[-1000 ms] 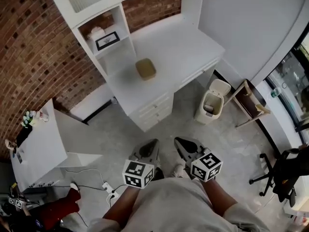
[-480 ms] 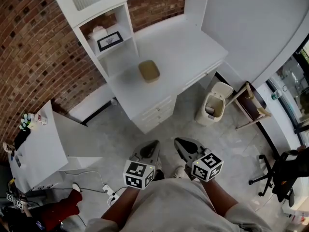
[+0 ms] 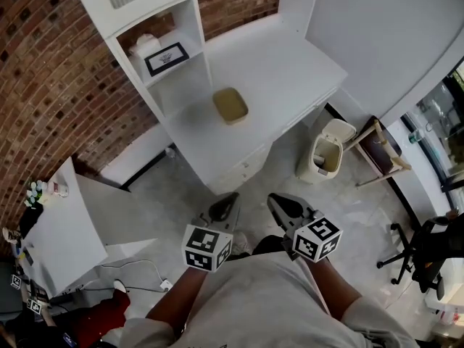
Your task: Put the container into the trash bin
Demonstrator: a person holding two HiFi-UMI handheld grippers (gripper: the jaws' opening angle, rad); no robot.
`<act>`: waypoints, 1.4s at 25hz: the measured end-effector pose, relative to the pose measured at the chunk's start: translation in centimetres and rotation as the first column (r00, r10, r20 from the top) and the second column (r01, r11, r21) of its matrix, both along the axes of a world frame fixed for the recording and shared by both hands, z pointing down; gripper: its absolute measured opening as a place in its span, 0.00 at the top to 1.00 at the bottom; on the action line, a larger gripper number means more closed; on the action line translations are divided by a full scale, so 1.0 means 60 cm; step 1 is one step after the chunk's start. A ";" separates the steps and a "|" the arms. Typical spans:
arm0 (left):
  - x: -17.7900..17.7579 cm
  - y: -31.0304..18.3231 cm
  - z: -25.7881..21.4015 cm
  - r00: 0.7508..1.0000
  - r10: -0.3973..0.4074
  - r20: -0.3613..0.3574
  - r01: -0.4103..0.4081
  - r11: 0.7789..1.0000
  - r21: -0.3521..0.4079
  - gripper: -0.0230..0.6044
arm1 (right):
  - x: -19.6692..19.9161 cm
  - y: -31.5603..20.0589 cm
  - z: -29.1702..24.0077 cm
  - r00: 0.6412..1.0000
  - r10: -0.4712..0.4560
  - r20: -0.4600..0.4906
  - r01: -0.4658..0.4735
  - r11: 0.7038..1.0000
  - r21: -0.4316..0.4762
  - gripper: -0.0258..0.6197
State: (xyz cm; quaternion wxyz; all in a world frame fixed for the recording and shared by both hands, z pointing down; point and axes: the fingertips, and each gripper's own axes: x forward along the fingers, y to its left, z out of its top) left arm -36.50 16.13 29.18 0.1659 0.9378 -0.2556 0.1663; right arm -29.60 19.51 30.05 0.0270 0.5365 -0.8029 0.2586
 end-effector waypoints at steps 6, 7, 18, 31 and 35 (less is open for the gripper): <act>0.003 -0.025 0.026 1.000 0.021 0.018 -0.020 0.999 -0.046 0.94 | 0.013 -0.046 -0.004 1.000 0.004 -0.030 -0.003 1.000 0.008 0.92; 0.006 -0.032 0.031 1.000 0.022 0.021 -0.021 0.998 -0.051 0.94 | 0.018 -0.057 -0.003 1.000 0.001 -0.031 -0.001 1.000 0.010 0.92; 0.062 -0.214 0.052 0.993 -0.112 0.023 0.113 0.992 -0.053 0.94 | 0.122 -0.261 0.027 0.996 -0.078 -0.053 0.078 0.997 -0.009 0.92; 0.121 -0.438 0.061 0.950 -0.311 0.034 0.312 0.949 -0.036 0.94 | 0.204 -0.536 0.113 0.973 -0.215 -0.082 0.204 0.971 -0.126 0.92; 0.118 -0.469 0.085 0.923 -0.380 0.052 0.383 0.921 -0.066 0.94 | 0.209 -0.588 0.154 0.963 -0.254 -0.096 0.235 0.957 -0.170 0.92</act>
